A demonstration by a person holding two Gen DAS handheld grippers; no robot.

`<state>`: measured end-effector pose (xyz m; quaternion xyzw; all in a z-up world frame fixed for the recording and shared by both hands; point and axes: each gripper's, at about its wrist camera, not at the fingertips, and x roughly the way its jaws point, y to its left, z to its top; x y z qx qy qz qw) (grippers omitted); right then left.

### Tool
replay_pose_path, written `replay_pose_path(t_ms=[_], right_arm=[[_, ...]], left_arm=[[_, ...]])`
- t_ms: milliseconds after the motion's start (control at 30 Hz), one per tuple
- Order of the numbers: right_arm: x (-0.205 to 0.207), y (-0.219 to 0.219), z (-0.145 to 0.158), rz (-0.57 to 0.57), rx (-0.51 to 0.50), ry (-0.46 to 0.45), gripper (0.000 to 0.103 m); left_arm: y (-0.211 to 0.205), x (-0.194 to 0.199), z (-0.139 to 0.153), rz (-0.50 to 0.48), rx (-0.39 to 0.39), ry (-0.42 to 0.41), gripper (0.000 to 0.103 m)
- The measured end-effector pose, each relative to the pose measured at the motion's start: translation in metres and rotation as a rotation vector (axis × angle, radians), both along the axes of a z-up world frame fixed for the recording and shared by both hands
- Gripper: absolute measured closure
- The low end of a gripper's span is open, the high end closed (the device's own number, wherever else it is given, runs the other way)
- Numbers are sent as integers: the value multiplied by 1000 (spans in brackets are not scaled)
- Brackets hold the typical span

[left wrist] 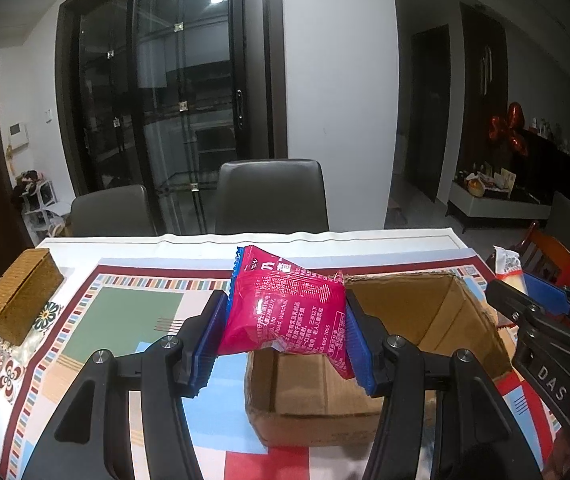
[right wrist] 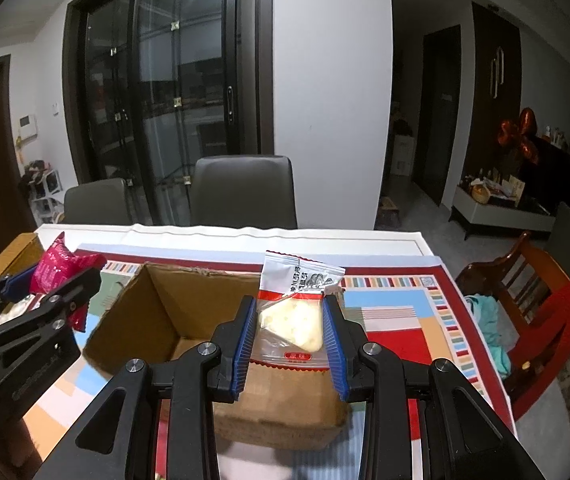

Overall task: Organize snacks
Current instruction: 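Lift both held snacks and carry them over the cardboard box, then open both tools to drop the snacks into the box, then move both open tools back to the remaining snack pile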

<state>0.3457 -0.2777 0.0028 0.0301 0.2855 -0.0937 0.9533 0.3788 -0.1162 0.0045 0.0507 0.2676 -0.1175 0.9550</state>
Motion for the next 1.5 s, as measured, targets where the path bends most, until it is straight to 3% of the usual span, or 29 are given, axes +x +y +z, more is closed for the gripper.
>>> replay_pose_path(t_ms=[233,300,433,567,800,1500], right_arm=[[22,-8,-15,7,40,59,68],[25,-7,-15,3,32,65,66],[24,-12,-13,-9,32,55,45],[23,-12,-12,-23,25,50,38],[12,-8,-5,-35,8,41,33],[-47,5,5,-58,6,26,32]], left_arm=[[-3,14,-14,-9,3,43,46],[0,14,-15,-6,0,46,37],[-1,11,-14,1,7,44,25],[0,9,-11,9,10,39,19],[8,-2,0,24,8,22,12],[28,-61,11,26,26,-1,6]])
